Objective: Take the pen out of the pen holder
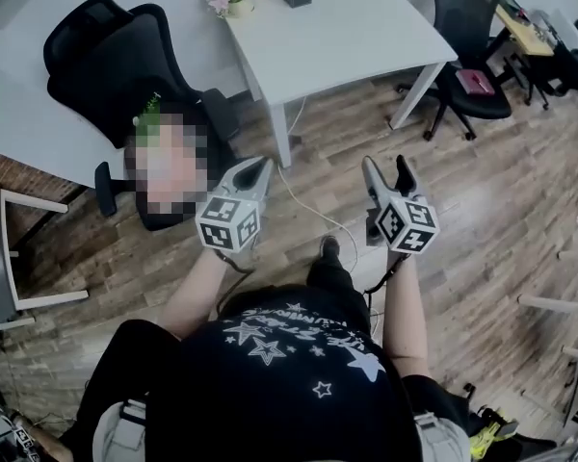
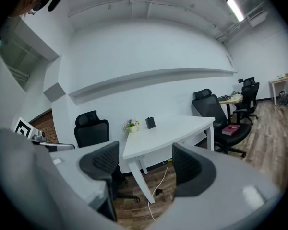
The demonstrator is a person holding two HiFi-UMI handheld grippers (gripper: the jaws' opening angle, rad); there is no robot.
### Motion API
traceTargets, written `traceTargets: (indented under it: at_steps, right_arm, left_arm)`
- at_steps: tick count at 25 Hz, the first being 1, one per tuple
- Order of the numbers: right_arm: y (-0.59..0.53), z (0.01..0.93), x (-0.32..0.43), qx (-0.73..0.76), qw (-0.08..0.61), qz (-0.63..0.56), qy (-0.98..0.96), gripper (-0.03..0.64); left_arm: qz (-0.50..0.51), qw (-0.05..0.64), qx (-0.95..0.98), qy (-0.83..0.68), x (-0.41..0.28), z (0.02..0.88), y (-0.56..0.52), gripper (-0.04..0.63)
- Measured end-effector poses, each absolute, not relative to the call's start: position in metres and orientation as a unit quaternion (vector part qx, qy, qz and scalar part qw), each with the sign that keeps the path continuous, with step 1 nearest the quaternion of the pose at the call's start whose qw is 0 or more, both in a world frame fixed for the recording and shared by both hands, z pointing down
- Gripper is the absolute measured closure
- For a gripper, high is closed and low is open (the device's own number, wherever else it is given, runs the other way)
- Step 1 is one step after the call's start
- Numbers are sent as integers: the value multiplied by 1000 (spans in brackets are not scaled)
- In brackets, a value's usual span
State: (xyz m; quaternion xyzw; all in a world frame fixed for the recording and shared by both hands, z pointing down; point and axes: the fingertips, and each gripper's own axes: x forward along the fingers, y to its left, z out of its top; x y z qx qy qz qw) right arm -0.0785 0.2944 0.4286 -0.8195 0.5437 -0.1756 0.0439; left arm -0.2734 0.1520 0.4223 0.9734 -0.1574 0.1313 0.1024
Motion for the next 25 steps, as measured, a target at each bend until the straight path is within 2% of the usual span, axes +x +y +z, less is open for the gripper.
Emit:
traceTargets:
  at_steps: [6,11,25]
  right_arm:
    - [244,419,25,-791,41,-179,583,276]
    - [201,423,85,-764,37,-188,617,276]
    - [79,451,124,-714,23,-215,666,276]
  left_arm:
    - [133,92,967,-194,-177,412,117,584]
    - [122,107,955,-249,-130,407,83,584]
    - [118,128,939,-298,-83,419,-11,584]
